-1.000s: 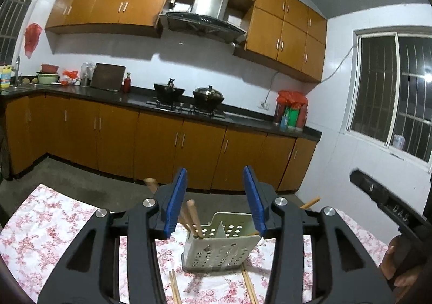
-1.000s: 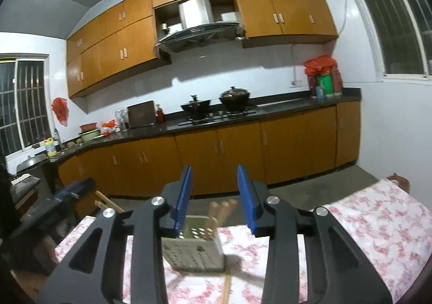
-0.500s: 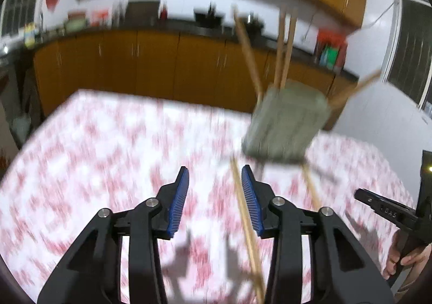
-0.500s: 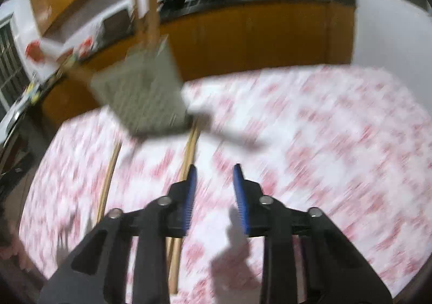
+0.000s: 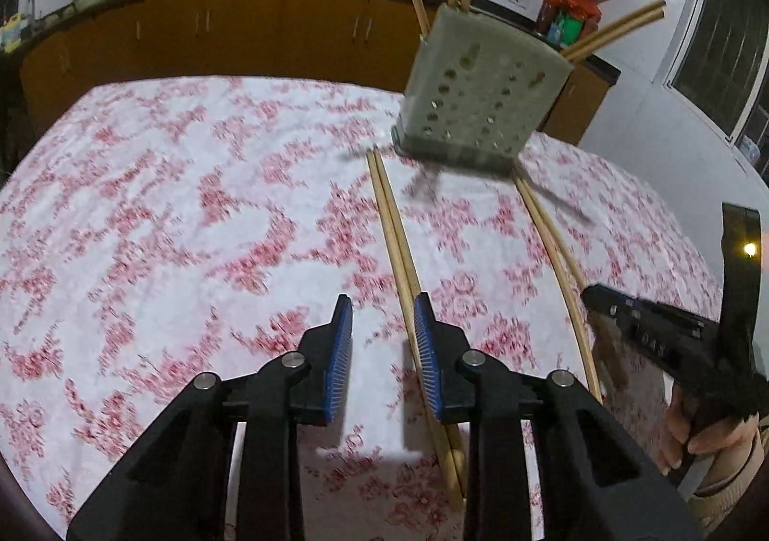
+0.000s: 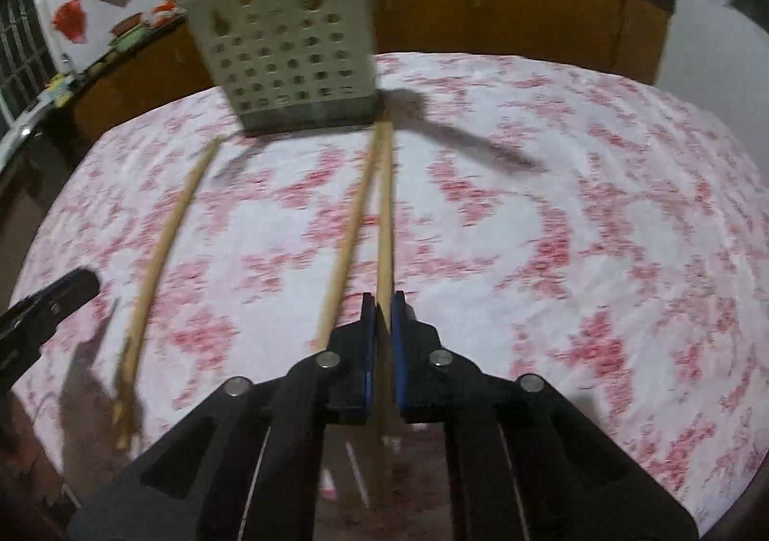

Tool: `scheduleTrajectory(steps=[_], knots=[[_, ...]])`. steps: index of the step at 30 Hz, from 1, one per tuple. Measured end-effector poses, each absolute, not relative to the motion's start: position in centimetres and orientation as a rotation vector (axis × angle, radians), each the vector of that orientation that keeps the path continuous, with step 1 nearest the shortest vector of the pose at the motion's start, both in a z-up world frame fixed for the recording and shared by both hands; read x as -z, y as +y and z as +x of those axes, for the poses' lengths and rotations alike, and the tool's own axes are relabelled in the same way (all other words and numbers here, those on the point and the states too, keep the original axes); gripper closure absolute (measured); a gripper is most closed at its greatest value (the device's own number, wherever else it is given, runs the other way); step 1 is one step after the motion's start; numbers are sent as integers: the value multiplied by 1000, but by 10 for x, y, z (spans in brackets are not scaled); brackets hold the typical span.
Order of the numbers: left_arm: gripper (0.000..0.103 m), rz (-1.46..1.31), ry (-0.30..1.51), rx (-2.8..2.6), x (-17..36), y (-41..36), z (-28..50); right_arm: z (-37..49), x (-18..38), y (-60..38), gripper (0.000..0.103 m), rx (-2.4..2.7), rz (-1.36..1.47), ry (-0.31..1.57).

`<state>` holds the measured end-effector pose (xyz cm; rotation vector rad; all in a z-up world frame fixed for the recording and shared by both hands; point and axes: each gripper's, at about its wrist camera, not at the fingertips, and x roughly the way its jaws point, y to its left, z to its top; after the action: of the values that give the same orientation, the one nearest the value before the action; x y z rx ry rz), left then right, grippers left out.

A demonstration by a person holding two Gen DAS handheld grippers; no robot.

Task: Organize utensils
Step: 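Lower both grippers to the tablecloth and close each on a bamboo chopstick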

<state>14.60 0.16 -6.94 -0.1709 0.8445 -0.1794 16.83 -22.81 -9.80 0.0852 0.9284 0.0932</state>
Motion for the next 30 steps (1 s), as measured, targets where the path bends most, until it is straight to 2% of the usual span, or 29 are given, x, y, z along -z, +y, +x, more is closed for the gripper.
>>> scheduleTrajectory(steps=[3,10,23,30], knots=[[82,-171,868,198,75,-1,146,170,98,-242,95,-49,112,924],[85,-157,901,233,83,-10,145,170,98,-250,95,-37,108,920],[85,-112,920,218,85,-14,144,169,97,-249,95,-35,101,918],[85,-69,918,201,87,-21,144,166,98,-247,91,-53,105,913]])
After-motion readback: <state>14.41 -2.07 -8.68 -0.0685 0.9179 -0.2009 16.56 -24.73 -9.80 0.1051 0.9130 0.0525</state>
